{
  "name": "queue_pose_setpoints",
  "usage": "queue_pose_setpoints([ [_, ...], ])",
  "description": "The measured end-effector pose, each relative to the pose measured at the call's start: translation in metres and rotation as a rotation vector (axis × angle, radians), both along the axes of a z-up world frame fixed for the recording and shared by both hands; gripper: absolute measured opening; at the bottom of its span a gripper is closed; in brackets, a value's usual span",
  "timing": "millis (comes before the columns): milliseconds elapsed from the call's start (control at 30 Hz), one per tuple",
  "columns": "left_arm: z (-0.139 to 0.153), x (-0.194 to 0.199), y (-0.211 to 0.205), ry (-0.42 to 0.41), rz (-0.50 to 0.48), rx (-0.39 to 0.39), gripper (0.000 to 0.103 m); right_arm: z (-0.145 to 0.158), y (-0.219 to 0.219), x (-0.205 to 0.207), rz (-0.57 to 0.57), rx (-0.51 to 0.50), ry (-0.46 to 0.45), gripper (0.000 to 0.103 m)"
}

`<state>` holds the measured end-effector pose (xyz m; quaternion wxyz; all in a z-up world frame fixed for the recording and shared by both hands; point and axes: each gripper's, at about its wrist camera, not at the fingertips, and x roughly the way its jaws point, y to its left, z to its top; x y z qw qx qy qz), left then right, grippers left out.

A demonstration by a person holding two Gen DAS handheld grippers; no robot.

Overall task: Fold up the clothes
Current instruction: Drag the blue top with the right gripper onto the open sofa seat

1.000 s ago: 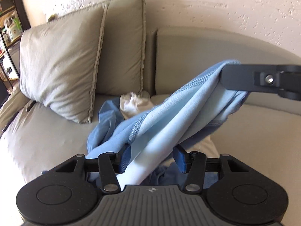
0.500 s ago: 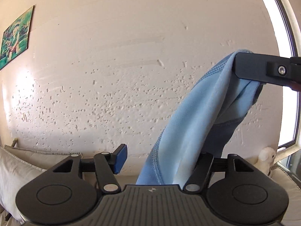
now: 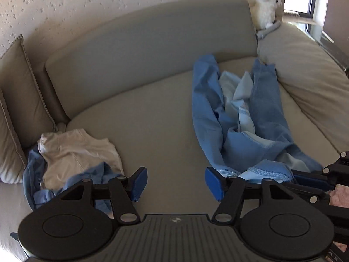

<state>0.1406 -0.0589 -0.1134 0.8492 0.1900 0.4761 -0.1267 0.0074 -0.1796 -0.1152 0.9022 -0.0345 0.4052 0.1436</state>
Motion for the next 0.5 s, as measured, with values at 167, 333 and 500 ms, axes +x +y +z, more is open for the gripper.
queue_pose_setpoints([
  [167,-0.019,-0.002,-0.001,0.021,-0.004,-0.027,0.06,-0.019,-0.018,-0.022,-0.092,0.036,0.005,0.046],
  [333,-0.033,-0.003,-0.016,0.035,-0.027,-0.026,0.056,-0.013,-0.054,-0.013,-0.207,0.065,0.018,0.046],
  [500,-0.053,-0.008,-0.023,0.113,-0.001,-0.044,0.056,-0.016,-0.098,-0.001,-0.293,0.104,0.1,0.046],
])
